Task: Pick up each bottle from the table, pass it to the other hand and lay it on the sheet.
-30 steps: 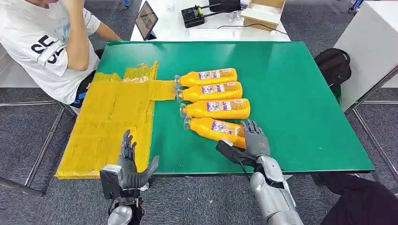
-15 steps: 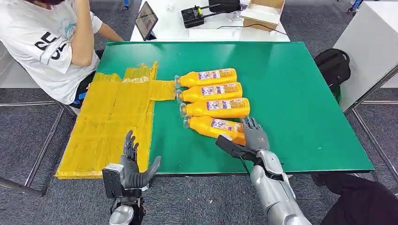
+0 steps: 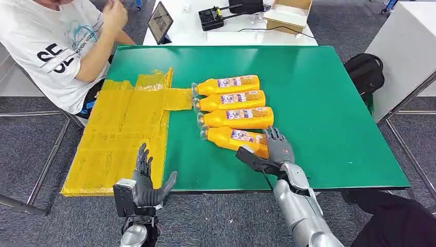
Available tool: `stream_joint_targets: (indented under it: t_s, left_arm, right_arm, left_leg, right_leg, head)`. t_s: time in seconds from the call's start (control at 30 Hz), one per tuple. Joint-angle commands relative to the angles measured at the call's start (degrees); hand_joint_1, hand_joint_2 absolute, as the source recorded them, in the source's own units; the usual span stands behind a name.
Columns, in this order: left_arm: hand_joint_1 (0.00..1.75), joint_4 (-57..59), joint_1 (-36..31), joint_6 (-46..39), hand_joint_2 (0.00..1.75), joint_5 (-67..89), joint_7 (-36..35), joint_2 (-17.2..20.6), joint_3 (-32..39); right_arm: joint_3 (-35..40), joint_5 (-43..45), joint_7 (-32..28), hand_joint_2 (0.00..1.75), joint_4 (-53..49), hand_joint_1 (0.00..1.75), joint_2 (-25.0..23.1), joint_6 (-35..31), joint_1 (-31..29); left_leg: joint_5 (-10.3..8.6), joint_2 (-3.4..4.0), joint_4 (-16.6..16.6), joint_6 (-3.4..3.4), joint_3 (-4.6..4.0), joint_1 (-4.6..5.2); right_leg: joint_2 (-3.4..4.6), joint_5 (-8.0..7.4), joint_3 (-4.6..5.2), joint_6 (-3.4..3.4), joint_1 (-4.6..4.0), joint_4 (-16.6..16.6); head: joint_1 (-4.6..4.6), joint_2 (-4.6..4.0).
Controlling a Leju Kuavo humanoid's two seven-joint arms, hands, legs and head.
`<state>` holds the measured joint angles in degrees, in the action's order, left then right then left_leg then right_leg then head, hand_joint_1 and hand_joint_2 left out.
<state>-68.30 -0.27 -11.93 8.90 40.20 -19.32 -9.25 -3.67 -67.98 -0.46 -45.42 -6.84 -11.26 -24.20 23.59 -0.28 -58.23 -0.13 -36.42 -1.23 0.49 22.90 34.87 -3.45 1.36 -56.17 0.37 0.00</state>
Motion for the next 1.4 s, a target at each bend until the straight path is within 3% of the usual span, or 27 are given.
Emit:
stream_joint_targets:
  t_s: [0.03,0.13,0.27,0.8,0.9,0.93,1.07,1.1,1.23,1.4]
  left_arm:
    - [0.0,5.8,-4.4,0.4,1.75,-1.2,-0.2,-0.7,-1.4]
    - [0.0,6.4,-4.7,0.2,1.75,-1.5,-0.2,-0.7,-1.9]
    - [0.0,6.5,-4.5,-0.1,1.75,-1.7,-0.2,-0.7,-1.8]
    - [0.0,6.7,-4.0,0.0,1.75,-1.8,-0.2,-0.7,-1.2]
    - [0.0,6.2,-3.6,-0.4,1.75,-1.9,-0.2,-0.7,-1.4]
    - [0.0,6.0,-3.4,-0.6,1.75,-1.4,-0.2,-0.7,-1.6]
    - [0.0,5.2,-2.7,-1.4,1.75,-1.0,-0.2,-0.7,-2.7]
    - [0.0,5.3,-2.8,-1.7,1.75,-1.2,-0.2,-0.7,-3.0]
    - [0.0,6.1,-3.6,-4.2,1.75,-3.2,-0.2,-0.7,-5.1]
    - [0.0,6.2,-3.6,-4.9,1.75,-3.6,-0.2,-0.7,-5.7]
  right_arm:
    - [-2.2,2.8,-2.9,1.75,6.3,1.33,-0.3,0.9,-2.2]
    - [-2.5,3.6,-4.0,1.75,6.8,1.55,0.0,0.3,-1.7]
    - [-1.7,4.6,-5.6,1.75,5.7,1.69,-0.4,0.8,-1.1]
    - [1.4,8.9,-8.5,1.75,2.4,1.75,-0.8,2.2,0.7]
    - [1.0,14.5,-14.7,1.75,-5.9,1.75,-2.9,0.2,3.9]
    - [0.7,18.6,-18.6,1.75,-14.1,1.75,-4.6,-1.0,6.8]
    - [1.7,28.1,-21.5,1.75,-38.9,1.75,-7.5,-0.2,15.7]
    - [1.7,29.6,-22.0,1.75,-41.4,1.75,-7.7,-0.5,16.5]
    - [0.8,35.8,-28.5,1.75,-48.3,1.75,-9.2,-7.3,18.6]
    - [0.7,36.6,-29.9,1.75,-49.5,1.75,-9.4,-9.5,19.2]
  left_leg:
    - [0.07,-0.06,0.0,0.08,0.24,0.01]
    - [0.04,-0.1,0.0,0.05,0.17,-0.01]
    - [0.12,-0.09,0.0,0.09,0.34,-0.01]
    - [0.05,-0.05,0.0,0.04,0.16,-0.02]
    - [0.07,-0.07,0.0,0.05,0.2,-0.02]
    - [0.09,-0.05,0.0,0.05,0.25,-0.01]
    - [0.27,-0.06,-0.1,0.06,0.31,0.0]
    - [0.13,-0.14,0.0,0.04,0.0,0.04]
    - [0.31,-0.22,-0.1,0.1,0.21,0.02]
    - [0.09,-0.29,0.0,0.05,-0.14,0.04]
  right_leg:
    - [-0.13,0.09,-0.26,0.16,-0.03,0.0]
    - [-0.15,0.07,-0.21,0.11,-0.04,0.1]
    - [-0.16,0.14,-0.38,0.19,-0.06,0.1]
    - [-0.1,0.07,-0.19,0.12,-0.05,0.1]
    - [-0.12,0.09,-0.23,0.14,-0.05,0.0]
    - [-0.11,0.12,-0.26,0.17,-0.05,0.0]
    - [-0.16,0.32,-0.3,0.28,-0.06,-0.1]
    - [-0.19,0.22,-0.05,0.16,0.01,-0.2]
    - [-0.28,0.4,-0.32,0.21,-0.04,-0.2]
    - [-0.21,0.17,0.0,0.1,0.02,0.0]
  head:
    - [0.0,0.0]
    - [0.0,0.0]
    - [-0.02,0.0]
    - [0.0,0.0]
    - [0.0,0.0]
    - [0.0,0.0]
    - [0.0,0.0]
    - [-0.02,0.0]
    - [-0.02,0.0]
    - [-0.02,0.0]
